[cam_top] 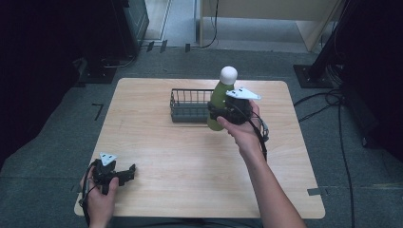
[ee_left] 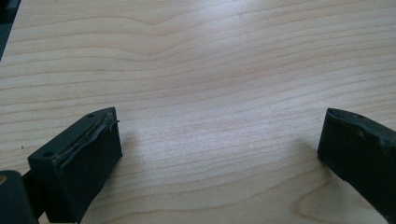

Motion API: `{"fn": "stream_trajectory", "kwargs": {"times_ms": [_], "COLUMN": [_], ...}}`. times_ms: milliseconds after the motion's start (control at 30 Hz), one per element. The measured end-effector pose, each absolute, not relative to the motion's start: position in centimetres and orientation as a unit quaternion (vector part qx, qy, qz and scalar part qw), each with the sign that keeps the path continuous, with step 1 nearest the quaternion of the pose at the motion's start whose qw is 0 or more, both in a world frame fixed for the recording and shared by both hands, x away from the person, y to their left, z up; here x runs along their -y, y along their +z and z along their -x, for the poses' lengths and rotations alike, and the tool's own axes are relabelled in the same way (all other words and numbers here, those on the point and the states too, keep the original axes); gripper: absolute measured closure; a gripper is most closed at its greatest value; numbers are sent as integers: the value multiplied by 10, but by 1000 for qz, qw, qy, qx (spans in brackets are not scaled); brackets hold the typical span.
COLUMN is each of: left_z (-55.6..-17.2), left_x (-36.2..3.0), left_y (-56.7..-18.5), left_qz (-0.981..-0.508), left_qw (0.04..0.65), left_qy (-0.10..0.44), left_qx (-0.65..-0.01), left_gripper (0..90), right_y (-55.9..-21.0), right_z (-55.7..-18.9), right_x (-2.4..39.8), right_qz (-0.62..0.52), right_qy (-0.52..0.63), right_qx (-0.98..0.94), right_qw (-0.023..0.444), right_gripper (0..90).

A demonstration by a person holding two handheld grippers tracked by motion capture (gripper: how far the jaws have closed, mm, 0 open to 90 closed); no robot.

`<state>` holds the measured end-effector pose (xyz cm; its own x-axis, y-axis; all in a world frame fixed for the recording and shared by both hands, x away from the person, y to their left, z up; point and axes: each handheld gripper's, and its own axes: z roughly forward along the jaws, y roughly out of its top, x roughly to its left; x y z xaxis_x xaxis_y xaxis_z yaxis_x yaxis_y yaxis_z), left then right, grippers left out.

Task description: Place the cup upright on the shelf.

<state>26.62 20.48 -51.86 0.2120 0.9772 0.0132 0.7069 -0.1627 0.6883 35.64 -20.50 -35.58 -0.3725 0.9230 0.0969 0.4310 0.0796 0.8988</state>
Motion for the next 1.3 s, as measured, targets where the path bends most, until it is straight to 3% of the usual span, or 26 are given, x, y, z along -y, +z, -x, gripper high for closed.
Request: {"fn": "stream_trajectory", "kwargs": {"times_ms": [733,1300], "left_z": [-266,-266], "left_x": [-205,-205], "left_y": [-519,-519], "left_qz": [-725,-725], "left_qw": [285,284], "left_qy": [237,237], "left_qx": [-581,-581], "left_gripper": [0,0], "right_y": [-340,-367], "right_z": [-407,-442], "right_x": [209,195], "right_qz": [-505,-528], "right_qy": [516,470], "right_qx": [-628,-629], "right_qw": [290,325], "right_gripper": [202,202]}}
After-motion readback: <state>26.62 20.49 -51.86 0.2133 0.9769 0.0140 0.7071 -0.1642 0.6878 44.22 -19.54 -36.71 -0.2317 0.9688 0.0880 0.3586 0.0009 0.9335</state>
